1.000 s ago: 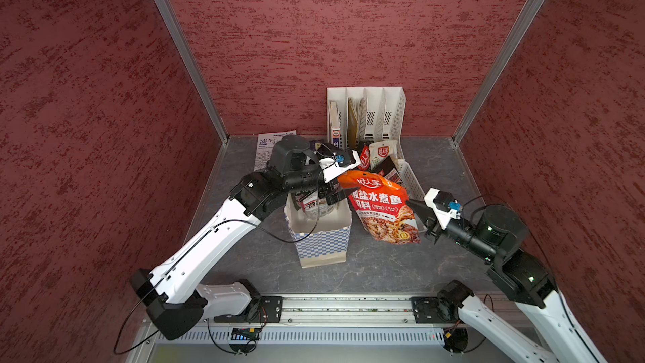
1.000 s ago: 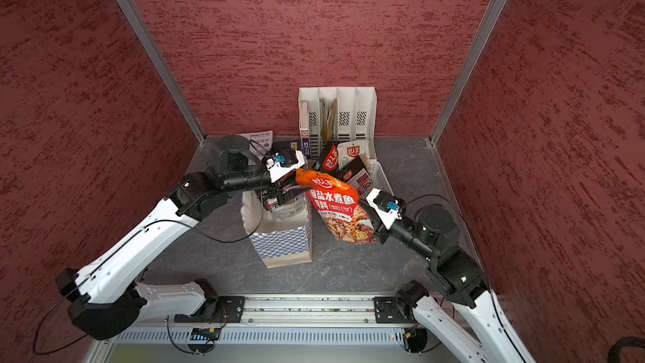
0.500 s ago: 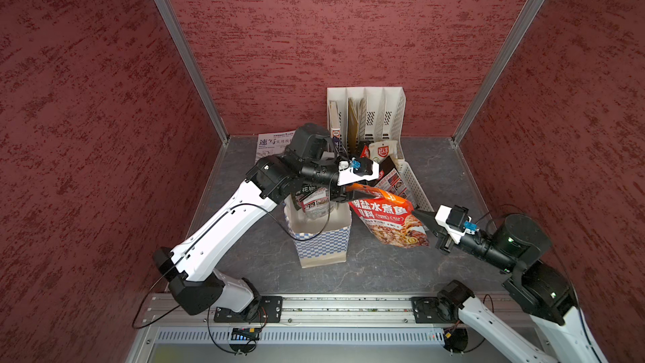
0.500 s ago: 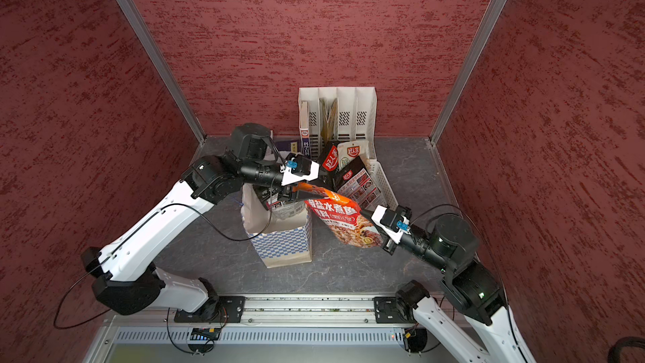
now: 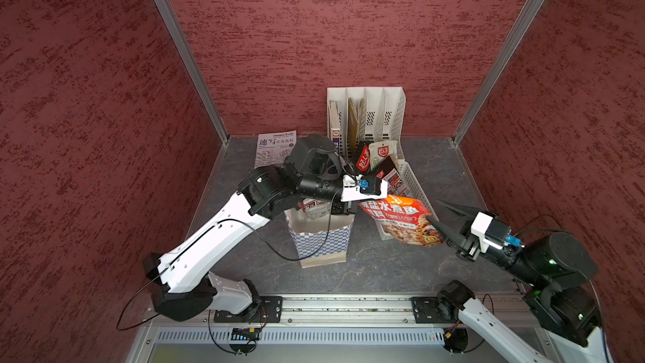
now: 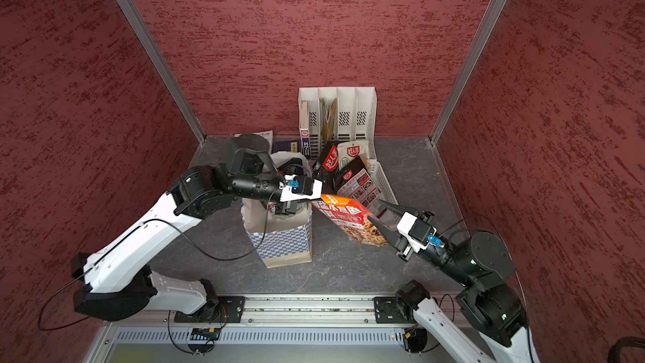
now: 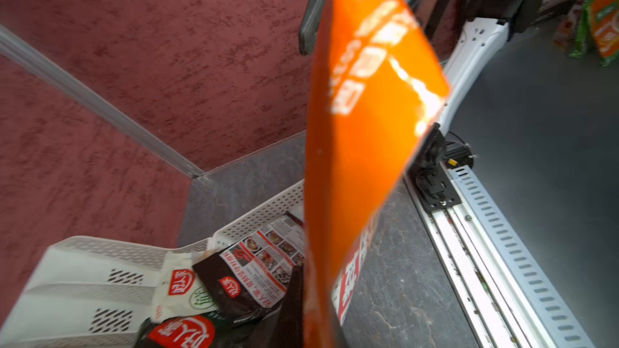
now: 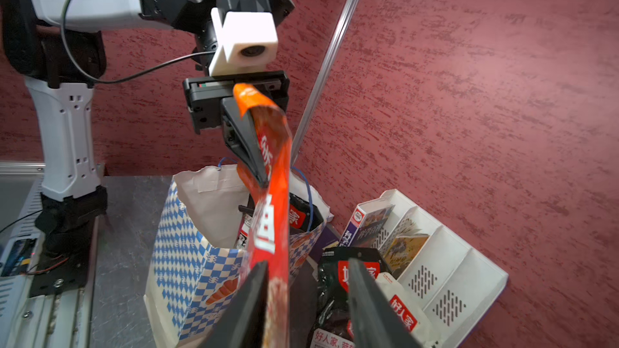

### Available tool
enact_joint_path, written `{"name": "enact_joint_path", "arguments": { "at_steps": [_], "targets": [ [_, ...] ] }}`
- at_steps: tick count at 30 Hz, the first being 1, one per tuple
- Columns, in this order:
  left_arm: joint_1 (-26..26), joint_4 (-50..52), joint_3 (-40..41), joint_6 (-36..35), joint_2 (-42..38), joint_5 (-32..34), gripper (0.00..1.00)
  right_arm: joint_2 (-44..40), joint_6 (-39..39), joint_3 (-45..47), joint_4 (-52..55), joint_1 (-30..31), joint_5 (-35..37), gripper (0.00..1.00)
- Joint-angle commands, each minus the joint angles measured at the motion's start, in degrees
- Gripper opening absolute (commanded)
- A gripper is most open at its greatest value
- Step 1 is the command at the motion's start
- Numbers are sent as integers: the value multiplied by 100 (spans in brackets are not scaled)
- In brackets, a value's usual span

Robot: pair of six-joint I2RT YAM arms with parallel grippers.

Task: Place the condiment packets inside the bag
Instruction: Pick up the condiment packet from the storage box.

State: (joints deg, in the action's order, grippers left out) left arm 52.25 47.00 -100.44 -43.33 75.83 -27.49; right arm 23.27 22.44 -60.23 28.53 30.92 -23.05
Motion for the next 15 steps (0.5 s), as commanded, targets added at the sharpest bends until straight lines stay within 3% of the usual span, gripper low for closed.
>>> {"name": "enact_joint_path", "arguments": {
  "at_steps": [1,4,10,15],
  "targets": [
    [-4,-1331,138,553,-763,874,0,-157,-451,63,-581,-17,77,66],
    [-31,-1333,201,478,-1189,1428,0,-198,-630,161,-665,-17,142,71],
    [-125,-799,340,188,-1649,2753,0,-167,-852,337,-744,-15,263,71],
    [-258,-684,657,233,-1886,3238,0,-150,-983,365,-718,-20,236,70]
  ]
}}
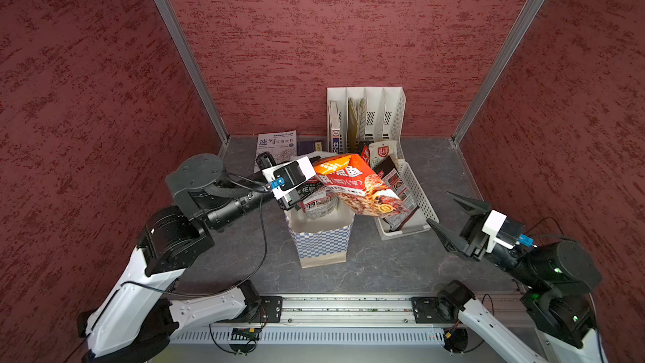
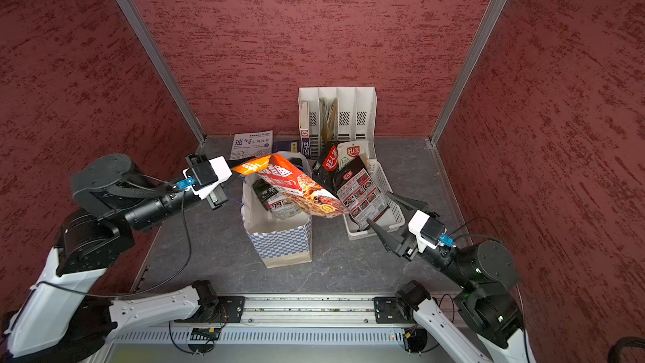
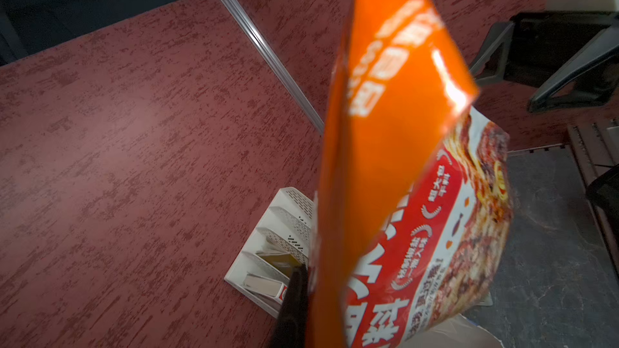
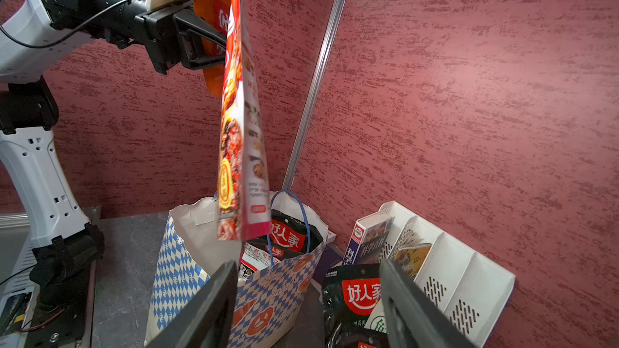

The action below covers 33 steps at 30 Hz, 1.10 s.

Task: Place the condiment packets inside the bag
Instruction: Pick up the condiment packet from the storage box, then place the condiment packet in the paper bag.

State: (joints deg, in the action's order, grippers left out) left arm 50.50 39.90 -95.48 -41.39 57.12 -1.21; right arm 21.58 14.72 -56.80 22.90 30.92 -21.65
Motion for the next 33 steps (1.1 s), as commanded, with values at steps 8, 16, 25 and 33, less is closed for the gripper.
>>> {"name": "enact_joint_path", "arguments": {
  "at_steps": [8,16,25,33],
  "targets": [
    [-553,-166,1021,363,-397,867,0,-89,-294,39,143,-18,111,69],
    [-1086,-59,1554,692,-638,864,0,-170,-261,80,276,-18,171,69],
    [-1517,28,2531,911,-1843,-511,0,-134,-125,154,298,-18,192,69],
    [-1517,554,2623,395,-1614,-132,0,-160,-194,195,332,-20,174,69]
  ]
}}
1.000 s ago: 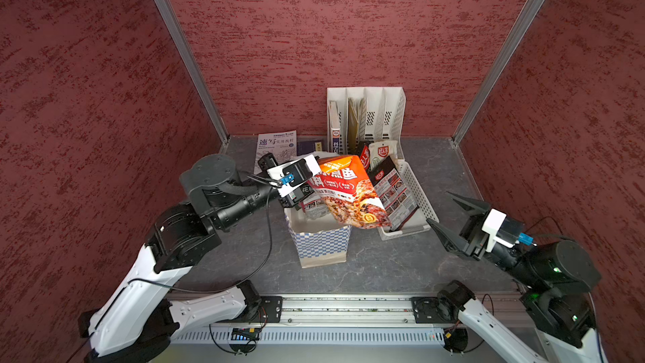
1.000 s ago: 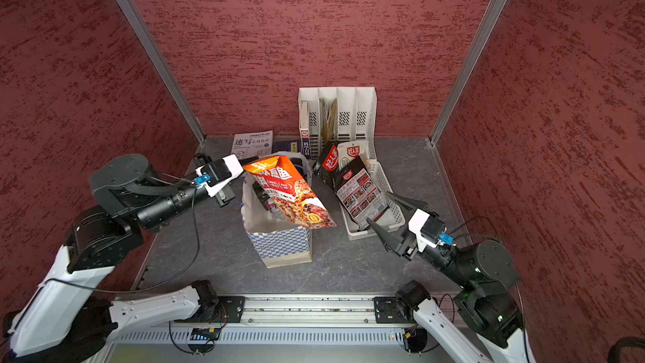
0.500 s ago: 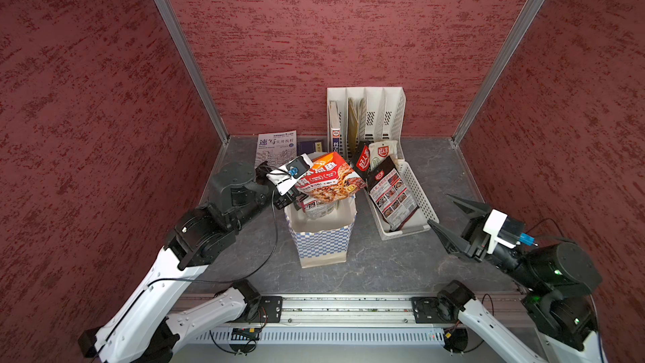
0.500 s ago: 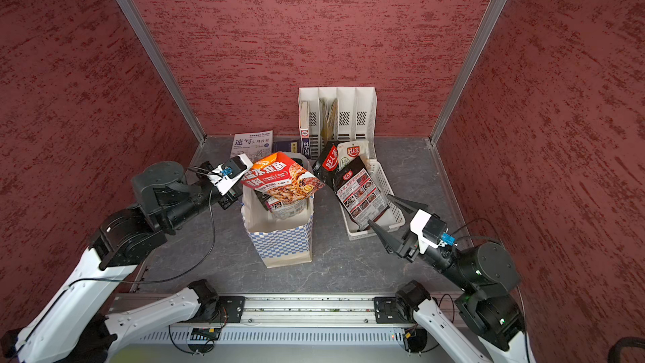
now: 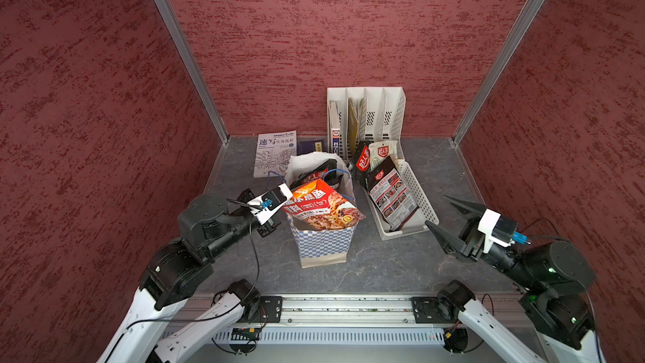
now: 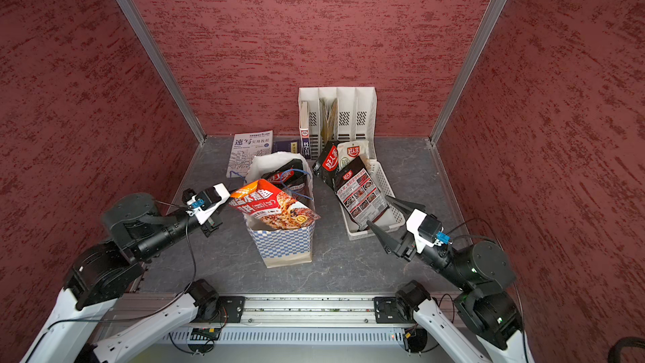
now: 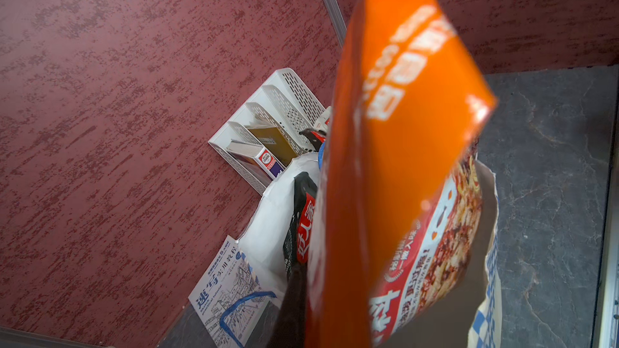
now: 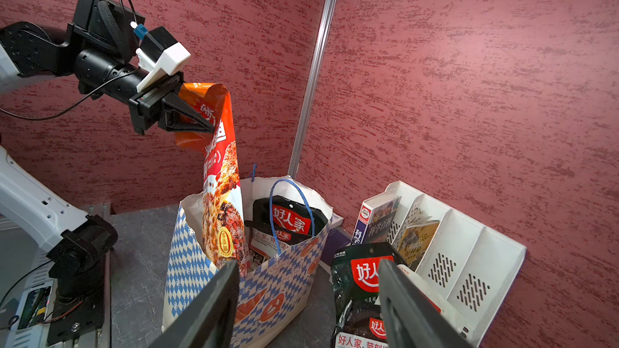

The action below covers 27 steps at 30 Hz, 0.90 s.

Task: Place the condiment packets inside the bag
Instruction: Place the condiment packet in the paper bag.

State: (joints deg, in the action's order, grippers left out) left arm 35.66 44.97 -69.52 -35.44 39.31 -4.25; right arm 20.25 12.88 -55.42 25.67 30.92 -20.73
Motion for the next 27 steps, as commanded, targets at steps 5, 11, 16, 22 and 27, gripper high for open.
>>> {"name": "enact_joint_path", "arguments": {
  "at_steps": [5,11,16,22,27],
  "targets": [
    [-41,46,23,-366,515,522,0,-73,-23,59,176,-20,121,69],
    [-41,204,-11,-658,964,835,0,-75,19,66,260,-15,169,69],
    [101,373,-330,-626,1338,488,0,-30,30,122,245,-16,175,69],
    [700,276,-306,-518,2117,1245,0,-29,-7,254,165,-18,197,69],
    [619,11,-488,-324,3018,1706,0,25,-40,279,153,-18,225,69]
  ]
}}
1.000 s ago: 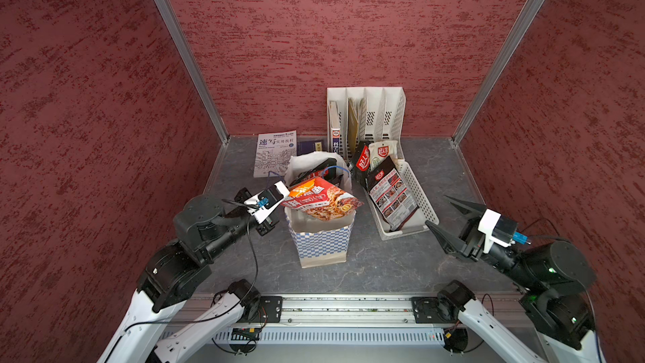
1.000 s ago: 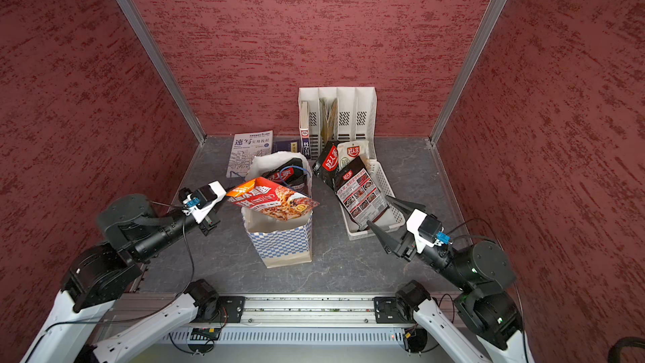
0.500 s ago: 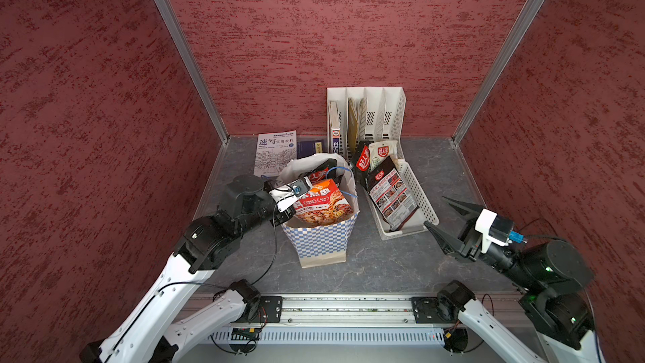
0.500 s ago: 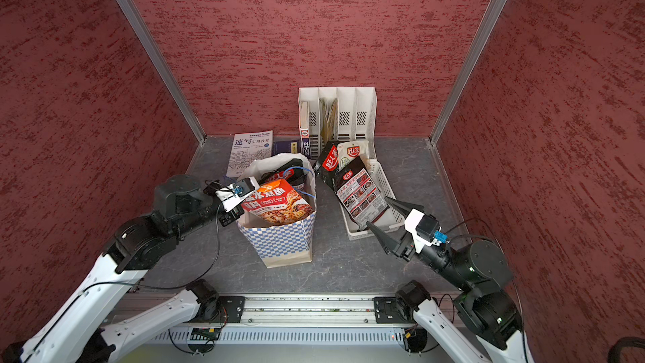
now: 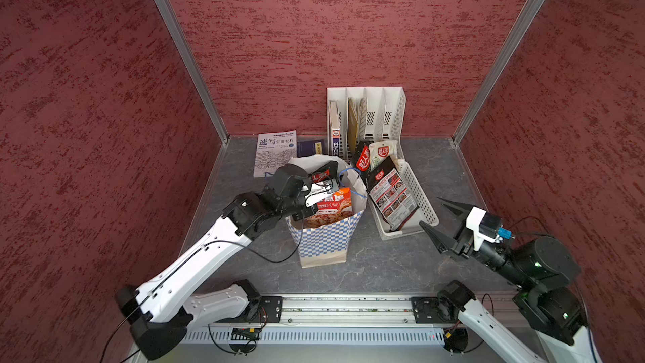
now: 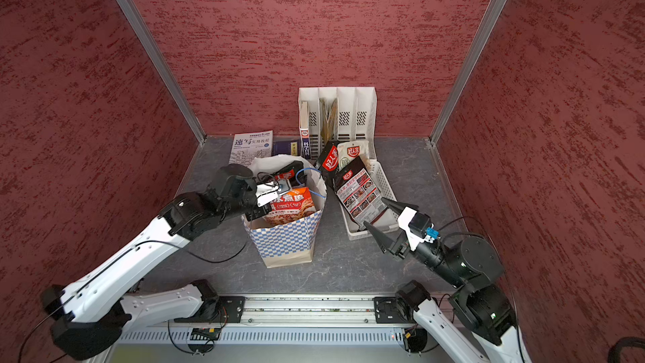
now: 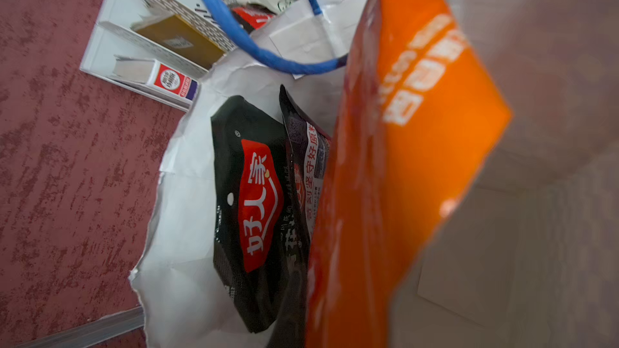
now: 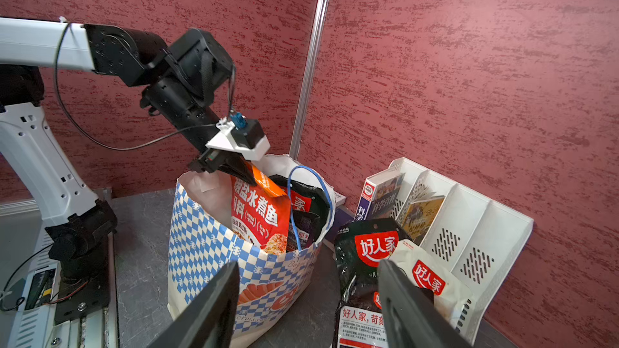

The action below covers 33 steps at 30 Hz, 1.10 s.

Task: Place the condiment packets inside the bag
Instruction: Place the condiment packet in the paper bag.

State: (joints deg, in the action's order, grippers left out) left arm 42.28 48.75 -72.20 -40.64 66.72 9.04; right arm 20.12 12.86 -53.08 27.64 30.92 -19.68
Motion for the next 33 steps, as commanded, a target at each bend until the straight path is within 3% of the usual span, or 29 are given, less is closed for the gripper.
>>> {"name": "enact_joint_path", "arguments": {
  "at_steps": [1,7,13,19,23,27,33],
  "targets": [
    [-80,-374,-298,238,443,383,0,56,-50,56,-47,-20,112,69],
    [-394,-544,-655,370,1347,448,0,154,-101,89,-38,-16,89,69],
    [-594,-1058,-854,915,1849,1112,0,220,-226,178,-119,-16,257,70],
    [-590,-1264,-529,1103,1912,398,0,558,-536,331,-321,-16,301,70],
    [-616,-1462,-261,1052,1921,436,33,788,-717,450,-519,-16,230,70],
    [-592,-1501,-456,1144,1888,959,97,1037,-945,547,-650,-20,483,70],
    [-188,-2100,-336,805,1382,1632,100,1690,-1449,570,-574,-16,1395,76]
  ]
}}
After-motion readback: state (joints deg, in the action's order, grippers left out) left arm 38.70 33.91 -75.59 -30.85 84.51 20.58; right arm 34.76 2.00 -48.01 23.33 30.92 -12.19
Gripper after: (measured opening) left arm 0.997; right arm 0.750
